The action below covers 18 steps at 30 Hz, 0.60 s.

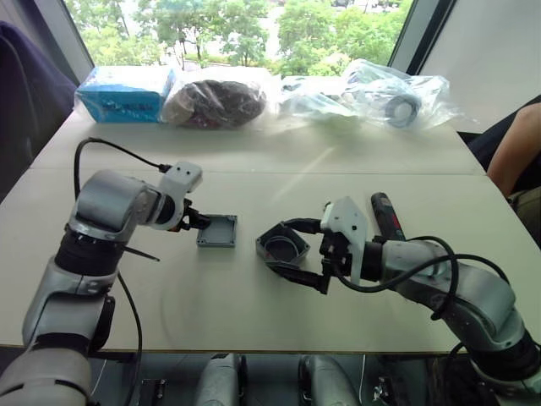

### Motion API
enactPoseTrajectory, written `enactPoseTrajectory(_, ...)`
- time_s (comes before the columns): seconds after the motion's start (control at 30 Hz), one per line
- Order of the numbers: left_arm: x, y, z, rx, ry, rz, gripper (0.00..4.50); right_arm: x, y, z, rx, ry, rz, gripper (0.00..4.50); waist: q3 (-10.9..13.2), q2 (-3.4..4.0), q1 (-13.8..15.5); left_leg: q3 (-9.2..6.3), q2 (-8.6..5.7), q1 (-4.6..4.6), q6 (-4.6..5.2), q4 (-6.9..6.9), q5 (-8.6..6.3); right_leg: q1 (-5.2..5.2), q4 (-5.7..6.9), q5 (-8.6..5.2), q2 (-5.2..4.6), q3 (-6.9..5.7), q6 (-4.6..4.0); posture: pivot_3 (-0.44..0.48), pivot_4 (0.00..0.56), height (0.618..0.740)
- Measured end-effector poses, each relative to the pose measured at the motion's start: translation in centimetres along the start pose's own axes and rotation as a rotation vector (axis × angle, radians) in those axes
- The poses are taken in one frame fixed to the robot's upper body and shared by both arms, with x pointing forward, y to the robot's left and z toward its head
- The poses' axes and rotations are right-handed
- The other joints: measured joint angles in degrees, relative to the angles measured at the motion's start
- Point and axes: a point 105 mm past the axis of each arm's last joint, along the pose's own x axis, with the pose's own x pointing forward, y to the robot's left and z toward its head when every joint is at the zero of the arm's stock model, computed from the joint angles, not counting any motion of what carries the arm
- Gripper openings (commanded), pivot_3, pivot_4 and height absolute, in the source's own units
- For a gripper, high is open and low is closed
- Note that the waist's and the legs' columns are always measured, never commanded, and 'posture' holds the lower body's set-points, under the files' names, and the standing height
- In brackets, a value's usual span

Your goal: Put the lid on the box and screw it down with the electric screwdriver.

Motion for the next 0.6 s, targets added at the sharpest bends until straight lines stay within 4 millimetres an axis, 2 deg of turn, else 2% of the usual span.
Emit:
enactPoseTrajectory(0.23, 1.5, -0.1, -0.6, -0.014, 0.014, 0.000, 3.13, 0.1, -0.3, -0.1, 0.016, -0.004, -0.041, 4.50, -0.02, 0.01, 0.06, 0.00, -0.01, 0.01, -0.01, 0.00, 0.00, 0.01, 0.01, 0.00, 0.00, -0.01, 0.00, 0.000, 0.150, 0.740)
enactPoseTrajectory(0.33, 1.8, -0.3, -0.4, -0.009, -0.001, -0.004, 2.32, 0.0, -0.4, -0.1, 0.017, -0.003, -0.054, 4.50, -0.04, 0.00, 0.06, 0.00, -0.01, 0.04, -0.01, 0.00, 0.01, 0.05, 0.01, 0.01, -0.01, 0.00, -0.01, 0.000, 0.150, 0.740)
enactPoseTrajectory(0.43, 2.2, -0.9, -0.2, -0.003, -0.015, -0.018, 1.11, -0.2, -0.7, -0.2, 0.020, -0.004, -0.077, 4.50, -0.10, 0.02, 0.02, 0.01, -0.02, 0.09, 0.00, 0.00, 0.00, 0.09, 0.01, 0.00, -0.01, 0.00, -0.01, 0.000, 0.150, 0.740)
enactPoseTrajectory(0.53, 2.2, -0.7, -0.2, -0.011, -0.020, 0.005, 0.04, -0.3, -0.8, -0.2, 0.021, -0.005, -0.090, 4.50, -0.11, 0.03, 0.03, 0.00, -0.01, 0.15, 0.00, -0.01, 0.00, 0.13, 0.05, 0.00, -0.01, 0.00, -0.01, 0.000, 0.150, 0.740)
enactPoseTrajectory(0.6, 2.3, -0.7, -0.3, -0.018, -0.024, 0.012, 0.04, -0.4, -0.8, -0.2, 0.022, -0.004, -0.092, 4.50, -0.14, 0.04, 0.05, 0.00, -0.01, 0.18, 0.00, -0.01, 0.00, 0.17, 0.05, 0.00, -0.01, 0.00, -0.01, 0.000, 0.150, 0.740)
